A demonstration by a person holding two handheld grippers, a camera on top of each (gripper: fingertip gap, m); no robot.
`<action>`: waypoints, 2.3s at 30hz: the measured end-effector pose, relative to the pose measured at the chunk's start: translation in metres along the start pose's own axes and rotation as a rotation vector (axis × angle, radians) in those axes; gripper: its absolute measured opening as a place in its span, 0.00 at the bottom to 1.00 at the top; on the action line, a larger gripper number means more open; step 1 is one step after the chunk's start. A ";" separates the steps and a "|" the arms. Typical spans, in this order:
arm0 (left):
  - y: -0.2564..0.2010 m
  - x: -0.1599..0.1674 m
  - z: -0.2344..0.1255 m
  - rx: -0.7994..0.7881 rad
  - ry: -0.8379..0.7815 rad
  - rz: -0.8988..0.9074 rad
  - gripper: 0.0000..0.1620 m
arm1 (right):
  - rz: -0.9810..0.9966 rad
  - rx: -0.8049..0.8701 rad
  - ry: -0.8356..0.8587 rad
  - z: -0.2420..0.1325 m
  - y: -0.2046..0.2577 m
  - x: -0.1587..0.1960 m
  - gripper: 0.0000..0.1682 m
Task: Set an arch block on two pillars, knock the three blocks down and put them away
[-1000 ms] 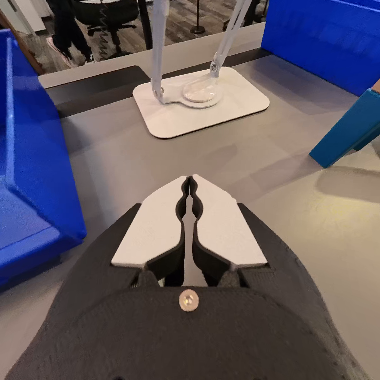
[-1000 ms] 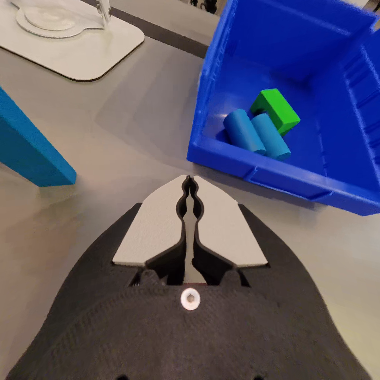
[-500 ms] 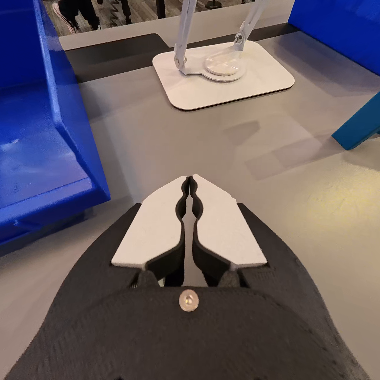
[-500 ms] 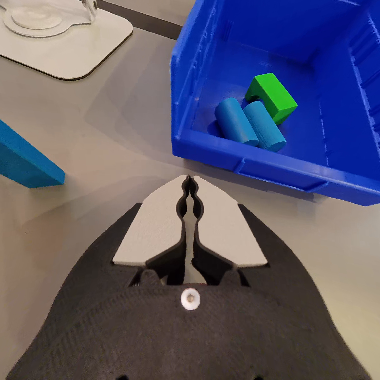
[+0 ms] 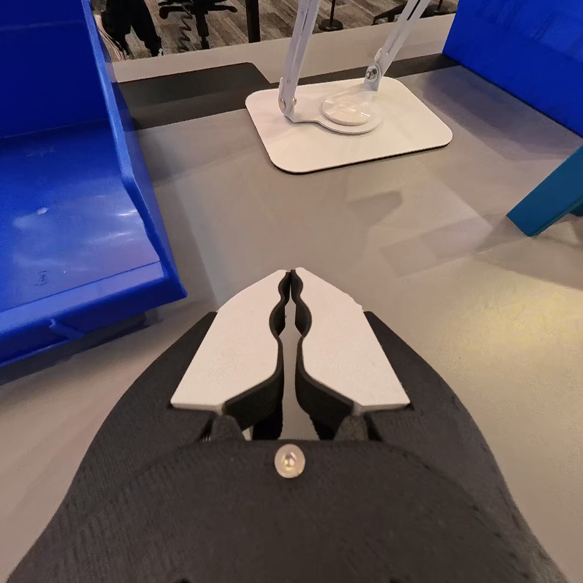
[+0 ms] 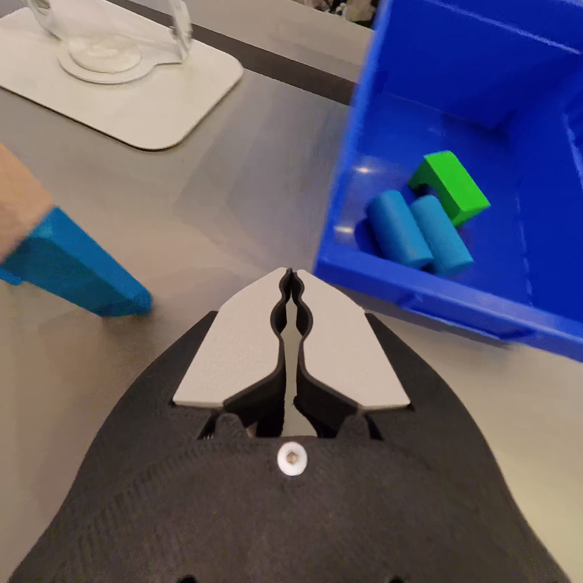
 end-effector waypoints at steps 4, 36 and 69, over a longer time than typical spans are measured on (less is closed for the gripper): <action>0.001 -0.002 -0.003 0.000 -0.020 -0.009 0.00 | -0.112 -0.069 -0.012 0.012 0.062 -0.032 0.00; 0.000 -0.004 -0.004 0.024 -0.028 -0.008 0.00 | -0.688 -0.724 0.225 0.045 0.132 -0.043 0.37; -0.003 -0.003 -0.001 0.043 -0.012 0.001 0.00 | -0.380 -0.421 0.012 -0.038 0.010 -0.121 0.21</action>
Point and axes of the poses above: each gripper's, where its closed fingertips meet, z out along the fingers, x out of its underside, y = z × x across the jaws, the point moved 8 cm from there along -z, back along the fingers, and after that the axes turned 5 degrees about y, right-handed, at the moved point
